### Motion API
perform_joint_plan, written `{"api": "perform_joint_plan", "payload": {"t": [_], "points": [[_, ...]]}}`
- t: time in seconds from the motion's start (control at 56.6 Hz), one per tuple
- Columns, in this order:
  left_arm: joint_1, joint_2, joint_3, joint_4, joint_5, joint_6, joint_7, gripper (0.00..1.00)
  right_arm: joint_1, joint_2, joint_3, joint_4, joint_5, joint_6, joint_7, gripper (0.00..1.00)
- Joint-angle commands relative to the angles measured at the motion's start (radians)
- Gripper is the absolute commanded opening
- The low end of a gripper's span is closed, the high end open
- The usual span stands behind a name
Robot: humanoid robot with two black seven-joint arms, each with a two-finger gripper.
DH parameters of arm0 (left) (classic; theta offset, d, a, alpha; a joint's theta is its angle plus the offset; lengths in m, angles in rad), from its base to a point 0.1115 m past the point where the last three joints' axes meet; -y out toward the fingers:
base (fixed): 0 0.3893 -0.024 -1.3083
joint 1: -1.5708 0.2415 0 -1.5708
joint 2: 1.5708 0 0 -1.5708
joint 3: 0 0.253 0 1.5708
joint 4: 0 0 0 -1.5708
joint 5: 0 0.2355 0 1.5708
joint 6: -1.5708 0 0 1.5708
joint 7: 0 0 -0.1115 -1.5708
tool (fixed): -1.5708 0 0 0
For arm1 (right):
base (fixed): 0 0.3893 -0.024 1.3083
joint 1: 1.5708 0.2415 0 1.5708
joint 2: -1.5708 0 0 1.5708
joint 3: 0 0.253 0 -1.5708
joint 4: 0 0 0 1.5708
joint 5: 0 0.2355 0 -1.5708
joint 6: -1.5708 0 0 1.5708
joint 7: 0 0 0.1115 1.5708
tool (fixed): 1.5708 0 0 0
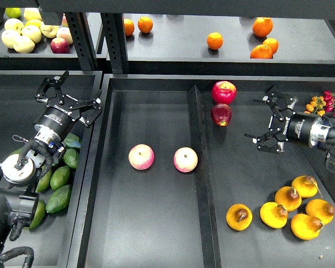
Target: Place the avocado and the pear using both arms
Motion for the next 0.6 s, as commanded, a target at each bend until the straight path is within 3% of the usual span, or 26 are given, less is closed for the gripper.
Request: {"api": "perform_joint_plan", "payload": {"t": [0.0, 0.141, 0.354, 0.495, 0.583], "points": [[0.001, 0.000, 0.005, -0.006, -0.001, 0.000, -0.001, 0.99, -0.061, 0.078, 0.111, -0.011, -0.007, 0.000, 0.000, 0.99], [-0.001, 0.000, 0.014, -0.006, -0.001, 0.000, -0.002, 0.99, -0.065, 0.137, 0.157, -0.054, -0.007, 0.000, 0.011, 0.99], [0.002, 0.000, 0.039, -0.003, -0.001, 0.000, -0.007, 0.99, -0.055, 0.239, 0.222, -0.129, -0.045, 0.000, 0.237, 0.99], [0.002, 0.000, 0.071, 0.006, -0.006, 0.000, -0.087, 0.99, -0.068, 0.342, 0.375, -0.167, -0.137, 0.000, 0.271, 0.99], [0.002, 0.000, 0.077, 0.012, -0.016, 0.000, -0.110, 0.99, -0.066, 0.365, 0.452, -0.192, -0.180, 0.000, 0.295, 0.99]]}}
